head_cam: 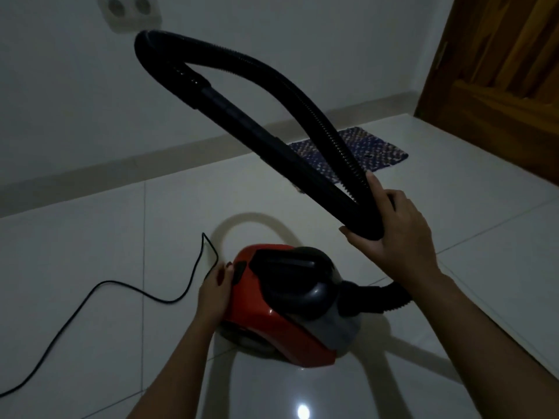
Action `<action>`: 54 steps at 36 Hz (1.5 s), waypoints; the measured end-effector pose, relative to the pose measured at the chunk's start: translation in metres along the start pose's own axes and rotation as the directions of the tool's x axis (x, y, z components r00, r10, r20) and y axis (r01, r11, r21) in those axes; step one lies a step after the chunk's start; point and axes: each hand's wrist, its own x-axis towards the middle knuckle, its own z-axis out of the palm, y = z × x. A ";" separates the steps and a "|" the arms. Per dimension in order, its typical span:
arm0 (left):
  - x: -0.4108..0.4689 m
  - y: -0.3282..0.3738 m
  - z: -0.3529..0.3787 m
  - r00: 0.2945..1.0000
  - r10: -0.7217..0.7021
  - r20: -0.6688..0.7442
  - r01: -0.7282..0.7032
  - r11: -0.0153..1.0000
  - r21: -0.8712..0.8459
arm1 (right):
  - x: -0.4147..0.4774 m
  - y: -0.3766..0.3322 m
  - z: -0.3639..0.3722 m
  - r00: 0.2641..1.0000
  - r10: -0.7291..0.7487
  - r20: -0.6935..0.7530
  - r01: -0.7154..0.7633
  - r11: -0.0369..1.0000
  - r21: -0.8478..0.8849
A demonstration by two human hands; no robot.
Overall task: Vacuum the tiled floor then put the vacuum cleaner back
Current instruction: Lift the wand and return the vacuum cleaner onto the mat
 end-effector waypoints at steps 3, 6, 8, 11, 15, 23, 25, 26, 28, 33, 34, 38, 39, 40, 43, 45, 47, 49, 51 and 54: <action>0.003 -0.009 0.009 0.999 0.000 0.046 0.001 1.000 -0.026 | 0.001 0.001 0.002 1.000 -0.004 -0.009 0.005 1.000 0.009; 0.007 -0.010 0.010 0.996 -0.047 0.073 0.054 0.994 -0.094 | 0.002 0.004 0.003 1.000 -0.012 -0.012 0.012 1.000 0.015; 0.010 -0.010 0.007 0.990 -0.084 0.116 0.102 0.983 -0.153 | 0.001 0.004 0.003 1.000 -0.010 -0.014 0.011 1.000 0.013; 0.014 -0.010 0.004 0.979 -0.128 0.156 0.160 0.963 -0.219 | 0.002 0.003 0.004 1.000 -0.012 -0.016 0.012 1.000 0.018; 0.011 -0.007 0.005 0.977 -0.137 0.161 0.167 0.967 -0.191 | 0.005 0.001 0.003 1.000 0.001 -0.009 -0.001 1.000 0.023; 0.019 0.025 -0.018 0.970 -0.115 0.216 0.094 0.990 0.104 | 0.003 -0.003 -0.005 1.000 0.019 0.004 -0.019 1.000 0.022; 0.013 0.045 -0.020 0.982 -0.005 0.188 -0.021 0.990 0.136 | 0.004 -0.003 -0.008 0.999 0.029 0.017 -0.029 0.999 0.019; 0.010 0.057 -0.019 0.978 0.091 0.190 -0.117 0.985 0.128 | 0.005 -0.003 -0.009 0.999 0.032 0.024 -0.033 0.999 0.019; 0.001 0.081 -0.014 0.924 0.261 0.279 -0.298 0.949 0.101 | 0.007 -0.003 -0.012 0.999 0.036 0.038 -0.036 0.999 0.021; -0.011 0.103 0.011 0.662 0.354 0.660 -0.673 0.669 0.317 | 0.008 -0.002 -0.015 0.996 0.030 0.079 -0.033 0.999 0.035; -0.008 0.103 0.016 0.629 0.352 0.693 -0.725 0.587 0.361 | 0.009 -0.001 -0.015 0.995 0.030 0.095 -0.034 0.999 0.039; 0.007 0.104 0.020 0.603 0.327 0.728 -0.768 0.483 0.420 | 0.017 -0.003 -0.014 0.989 0.043 0.142 -0.049 0.998 0.043; 0.010 0.109 0.021 0.597 0.302 0.743 -0.768 0.483 0.421 | 0.021 -0.003 -0.014 0.986 0.058 0.159 -0.066 0.997 0.048; 0.009 0.113 0.020 0.590 0.287 0.755 -0.771 0.476 0.422 | 0.022 -0.005 -0.015 0.984 0.067 0.167 -0.078 0.995 0.057; 0.005 0.129 0.014 0.561 0.173 0.809 -0.755 0.507 0.415 | 0.032 -0.009 -0.025 0.973 0.095 0.209 -0.118 0.988 0.102; -0.001 0.137 0.001 0.553 0.091 0.828 -0.732 0.528 0.430 | 0.041 -0.016 -0.038 0.964 0.122 0.238 -0.154 0.980 0.125; -0.006 0.148 -0.015 0.569 0.044 0.821 -0.689 0.570 0.447 | 0.058 -0.023 -0.052 0.960 0.138 0.242 -0.176 0.974 0.143; -0.008 0.170 -0.030 0.601 0.030 0.799 -0.637 0.621 0.456 | 0.088 -0.033 -0.068 0.961 0.164 0.222 -0.203 0.965 0.168; -0.005 0.199 -0.044 0.626 0.034 0.779 -0.598 0.663 0.451 | 0.124 -0.046 -0.085 0.962 0.187 0.198 -0.227 0.953 0.202; 0.006 0.249 -0.071 0.661 0.021 0.750 -0.487 0.772 0.408 | 0.187 -0.066 -0.114 0.961 0.219 0.171 -0.259 0.927 0.271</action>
